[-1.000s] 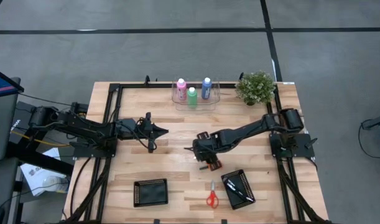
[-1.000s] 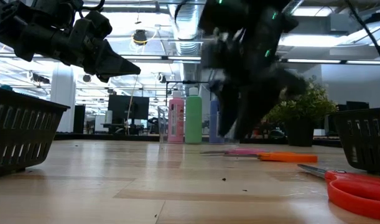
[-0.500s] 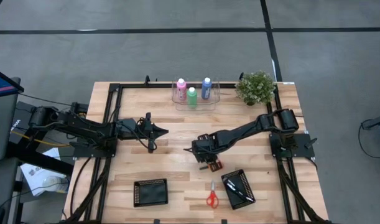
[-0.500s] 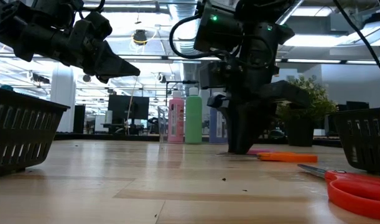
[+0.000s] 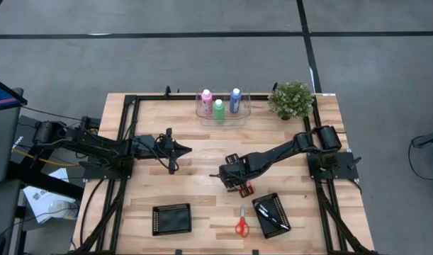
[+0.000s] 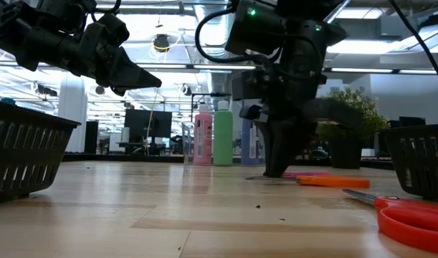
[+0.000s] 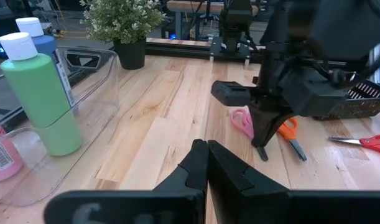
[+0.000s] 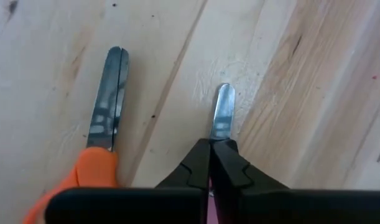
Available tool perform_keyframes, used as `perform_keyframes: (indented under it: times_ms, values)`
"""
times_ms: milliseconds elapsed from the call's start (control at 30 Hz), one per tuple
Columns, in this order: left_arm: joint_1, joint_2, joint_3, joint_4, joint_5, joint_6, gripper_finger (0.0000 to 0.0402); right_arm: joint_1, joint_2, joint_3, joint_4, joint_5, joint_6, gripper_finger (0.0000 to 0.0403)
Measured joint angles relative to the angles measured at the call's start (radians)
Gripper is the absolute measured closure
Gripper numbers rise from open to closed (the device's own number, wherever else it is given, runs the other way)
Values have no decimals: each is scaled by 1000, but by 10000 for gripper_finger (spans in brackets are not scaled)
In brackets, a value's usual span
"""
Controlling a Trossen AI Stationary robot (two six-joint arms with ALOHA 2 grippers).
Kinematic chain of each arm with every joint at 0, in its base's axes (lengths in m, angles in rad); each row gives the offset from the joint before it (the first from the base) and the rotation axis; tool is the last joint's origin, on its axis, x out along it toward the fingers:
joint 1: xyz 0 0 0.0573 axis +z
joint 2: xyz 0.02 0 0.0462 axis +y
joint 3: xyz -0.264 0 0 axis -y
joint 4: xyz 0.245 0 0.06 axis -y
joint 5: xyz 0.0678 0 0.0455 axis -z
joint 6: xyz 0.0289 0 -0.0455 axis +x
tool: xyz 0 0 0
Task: Pick & Place Paint Supplies
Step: Put the pink scissors into the left black bin, then put the orange scissors into the left black bin
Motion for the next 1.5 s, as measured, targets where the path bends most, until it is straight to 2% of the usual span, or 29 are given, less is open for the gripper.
perform_keyframes:
  times_ms: [367, 667, 833, 1000, 1133, 1267, 1333, 1400, 1500]
  values:
    - [0, 0, 0, -1, 0, 0, 402, 25, -92, -7, -27, 124, -3, 402]
    - [0, 0, 0, -2, 0, 0, 402, 52, -146, -5, 2, 129, 23, 402]
    - [0, 0, 0, 4, 68, 0, 402, 83, -193, -2, 85, 124, 31, 402]
    - [0, 10, 0, 12, 76, -13, 402, 88, -238, -2, 95, 123, 32, 402]
    - [0, 133, 12, 79, 94, -46, 402, 87, -269, -2, 80, 124, 70, 402]
    - [-7, 370, 136, 118, 159, -79, 402, 91, -300, -4, 123, 122, 117, 403]
    - [-21, 507, 232, 117, 190, -75, 401, 98, -329, -31, 230, 120, 122, 403]
    - [-30, 624, 327, 97, 209, -74, 399, 108, -368, -90, 415, 103, 112, 403]
    - [-31, 742, 455, -5, 227, -74, 387, 119, -444, -226, 711, 15, 77, 403]
